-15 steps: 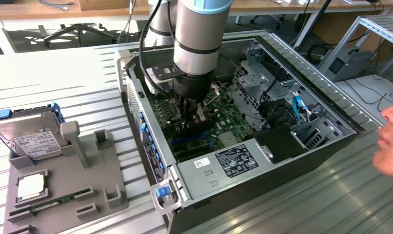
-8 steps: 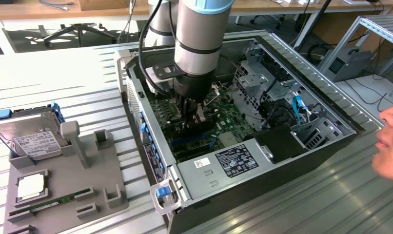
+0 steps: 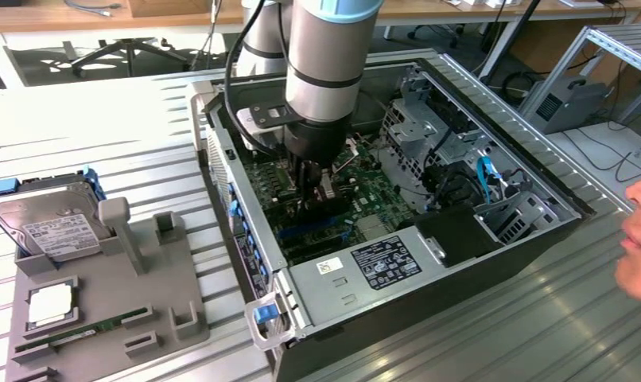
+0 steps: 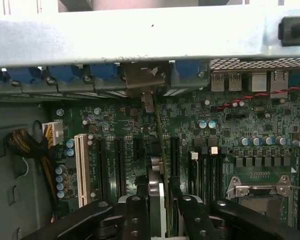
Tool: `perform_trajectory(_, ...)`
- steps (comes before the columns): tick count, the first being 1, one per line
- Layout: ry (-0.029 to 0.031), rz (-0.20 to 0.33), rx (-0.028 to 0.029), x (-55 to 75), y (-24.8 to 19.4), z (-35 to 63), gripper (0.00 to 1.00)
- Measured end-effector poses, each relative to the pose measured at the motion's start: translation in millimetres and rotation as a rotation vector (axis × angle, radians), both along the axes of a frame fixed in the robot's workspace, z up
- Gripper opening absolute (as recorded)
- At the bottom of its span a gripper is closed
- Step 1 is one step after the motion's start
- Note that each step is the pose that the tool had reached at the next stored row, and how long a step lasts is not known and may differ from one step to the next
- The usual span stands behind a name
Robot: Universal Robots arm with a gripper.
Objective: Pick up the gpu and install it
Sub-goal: 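Insert the gpu into the slot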
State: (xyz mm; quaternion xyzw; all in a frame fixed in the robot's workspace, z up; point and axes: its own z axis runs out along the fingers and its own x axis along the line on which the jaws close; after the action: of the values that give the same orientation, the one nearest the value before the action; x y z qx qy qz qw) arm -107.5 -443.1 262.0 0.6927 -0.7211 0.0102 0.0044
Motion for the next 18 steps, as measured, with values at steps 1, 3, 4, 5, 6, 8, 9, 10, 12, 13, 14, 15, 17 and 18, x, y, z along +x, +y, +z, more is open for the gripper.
perform_trajectory(1, 0.0000, -0.012, 0.0000, 0.0, 0.0, 0.0, 0.27)
perform_trajectory(3, 0.0000, -0.027, 0.0000, 0.0, 0.0, 0.0, 0.27)
perform_trajectory(4, 0.0000, -0.037, -0.0001, 0.0, 0.0, 0.0, 0.27)
perform_trajectory(5, 0.0001, -0.044, 0.0000, 0.2, 0.0, 0.0, 0.27)
perform_trajectory(6, 0.0001, -0.045, 0.0000, 0.2, 0.0, 0.0, 0.27)
perform_trajectory(8, 0.0000, -0.045, 0.0000, 0.2, 0.0, 0.0, 0.27)
perform_trajectory(9, 0.0000, -0.045, 0.0000, 0.2, 0.0, 0.0, 0.27)
perform_trajectory(10, 0.0000, -0.045, 0.0000, 0.2, 0.0, 0.0, 0.27)
perform_trajectory(12, 0.0000, -0.045, 0.0000, 0.2, 0.0, 0.0, 0.27)
perform_trajectory(13, 0.0000, -0.045, 0.0001, 0.2, -0.2, 0.0, 0.27)
perform_trajectory(14, 0.0000, -0.045, 0.0003, 0.2, -0.7, -0.1, 0.27)
perform_trajectory(15, 0.0001, -0.045, 0.0003, 0.2, -1.5, -0.1, 0.27)
perform_trajectory(17, 0.0001, -0.045, 0.0000, 0.2, -3.2, 0.0, 0.27)
perform_trajectory(18, 0.0001, -0.045, -0.0001, 0.2, -4.0, 0.0, 0.27)
